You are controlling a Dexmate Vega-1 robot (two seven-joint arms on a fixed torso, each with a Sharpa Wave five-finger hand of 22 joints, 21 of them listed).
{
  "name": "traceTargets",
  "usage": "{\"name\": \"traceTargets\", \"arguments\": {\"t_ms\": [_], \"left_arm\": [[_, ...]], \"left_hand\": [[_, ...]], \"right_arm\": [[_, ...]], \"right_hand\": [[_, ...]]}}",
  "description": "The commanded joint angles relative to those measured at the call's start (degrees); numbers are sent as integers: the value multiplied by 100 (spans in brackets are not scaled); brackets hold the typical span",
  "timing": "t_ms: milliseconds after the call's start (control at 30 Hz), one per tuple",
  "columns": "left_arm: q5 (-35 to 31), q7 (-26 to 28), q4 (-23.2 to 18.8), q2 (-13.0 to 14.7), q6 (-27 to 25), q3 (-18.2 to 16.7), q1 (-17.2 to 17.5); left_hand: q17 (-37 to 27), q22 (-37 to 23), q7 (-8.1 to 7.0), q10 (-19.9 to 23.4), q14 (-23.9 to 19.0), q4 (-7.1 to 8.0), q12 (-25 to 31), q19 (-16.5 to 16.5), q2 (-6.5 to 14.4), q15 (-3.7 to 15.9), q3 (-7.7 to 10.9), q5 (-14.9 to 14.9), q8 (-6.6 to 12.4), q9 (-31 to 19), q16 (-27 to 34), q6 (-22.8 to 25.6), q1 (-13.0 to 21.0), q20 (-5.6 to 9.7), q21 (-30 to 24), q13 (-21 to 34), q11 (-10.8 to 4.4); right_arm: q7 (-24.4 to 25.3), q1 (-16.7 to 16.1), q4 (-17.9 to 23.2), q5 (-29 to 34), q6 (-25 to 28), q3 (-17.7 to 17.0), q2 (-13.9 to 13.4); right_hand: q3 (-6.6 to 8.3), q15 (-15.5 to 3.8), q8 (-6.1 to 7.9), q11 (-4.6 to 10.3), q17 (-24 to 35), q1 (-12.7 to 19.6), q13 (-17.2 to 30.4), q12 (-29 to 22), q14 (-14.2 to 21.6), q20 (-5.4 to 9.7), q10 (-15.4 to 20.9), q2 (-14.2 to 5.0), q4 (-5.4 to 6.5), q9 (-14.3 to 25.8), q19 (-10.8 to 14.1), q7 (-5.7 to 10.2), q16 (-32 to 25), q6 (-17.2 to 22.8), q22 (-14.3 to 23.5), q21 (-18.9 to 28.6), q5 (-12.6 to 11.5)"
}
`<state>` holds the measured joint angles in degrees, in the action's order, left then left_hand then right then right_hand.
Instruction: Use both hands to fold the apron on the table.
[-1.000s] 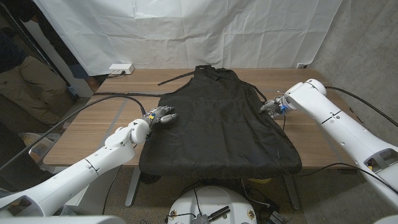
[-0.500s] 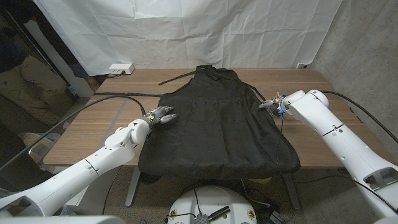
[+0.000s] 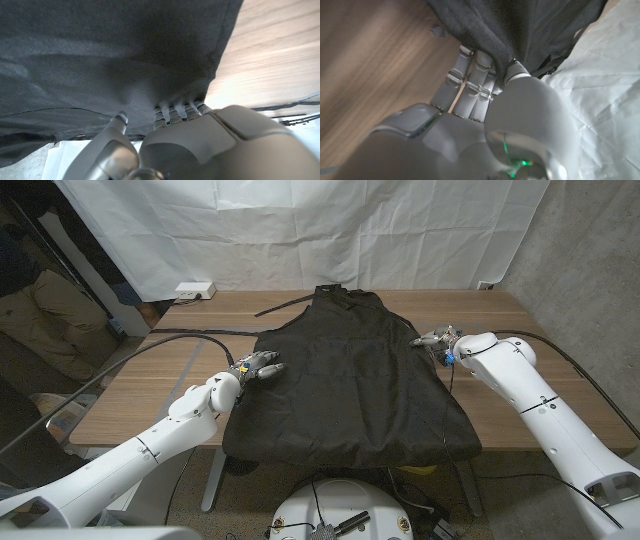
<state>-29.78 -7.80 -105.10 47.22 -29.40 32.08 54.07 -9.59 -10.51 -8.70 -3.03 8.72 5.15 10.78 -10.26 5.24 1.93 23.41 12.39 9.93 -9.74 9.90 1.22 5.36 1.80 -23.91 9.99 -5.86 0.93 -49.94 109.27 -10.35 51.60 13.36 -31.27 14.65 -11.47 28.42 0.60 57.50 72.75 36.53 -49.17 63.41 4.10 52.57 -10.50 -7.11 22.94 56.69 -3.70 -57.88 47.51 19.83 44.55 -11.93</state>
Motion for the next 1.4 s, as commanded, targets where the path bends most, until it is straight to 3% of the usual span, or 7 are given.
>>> {"name": "traceTargets", "arguments": {"t_ms": [33, 267, 800, 1400], "left_arm": [[-21, 21, -25, -16, -25, -14, 20], [-5, 34, -20, -10, 18, -24, 38], [-19, 45, -17, 8, 68, -19, 35], [-19, 96, -54, 5, 41, -58, 82]], "left_hand": [[-19, -20, 14, -25, 63, 29, 16, 8, -9, 344, 16, 48, 28, -20, 37, -34, 54, 23, -28, 31, -10], [-19, -21, 15, -24, 60, 29, 19, 10, -2, 344, 17, 47, 32, -20, 39, -32, 55, 18, -20, 31, -1], [-18, -23, 17, -10, 61, 25, 28, 19, 5, 343, 18, 46, 35, -20, 40, -35, 56, 19, -6, 31, 7], [-17, -24, 15, -14, 61, 20, 29, 25, 6, 343, 17, 44, 37, -20, 41, -37, 57, 18, 13, 30, -10]], "right_arm": [[51, -170, 162, -182, -733, -189, 121], [85, -191, 260, -317, -877, -266, 224], [244, 115, 420, -381, -600, -1, 446], [81, 836, 187, -535, -135, 515, 742]], "right_hand": [[63, -94, 40, -19, 67, 86, 19, -44, 50, 50, 57, -2, 7, 0, 27, -118, -40, 90, 17, 74, 9], [83, -93, 40, -11, 148, 98, 7, -41, 63, 63, 78, 7, 12, -14, 36, -133, -45, 110, 28, 142, 16], [129, -101, 43, -25, 366, 145, -21, -49, 171, 127, 166, 44, -5, -48, 142, -156, -91, 173, 42, 345, 39], [164, -99, 22, -40, 576, 159, -28, -49, 205, 140, 200, 64, -5, -79, 111, -194, -93, 182, 42, 500, 61]]}}
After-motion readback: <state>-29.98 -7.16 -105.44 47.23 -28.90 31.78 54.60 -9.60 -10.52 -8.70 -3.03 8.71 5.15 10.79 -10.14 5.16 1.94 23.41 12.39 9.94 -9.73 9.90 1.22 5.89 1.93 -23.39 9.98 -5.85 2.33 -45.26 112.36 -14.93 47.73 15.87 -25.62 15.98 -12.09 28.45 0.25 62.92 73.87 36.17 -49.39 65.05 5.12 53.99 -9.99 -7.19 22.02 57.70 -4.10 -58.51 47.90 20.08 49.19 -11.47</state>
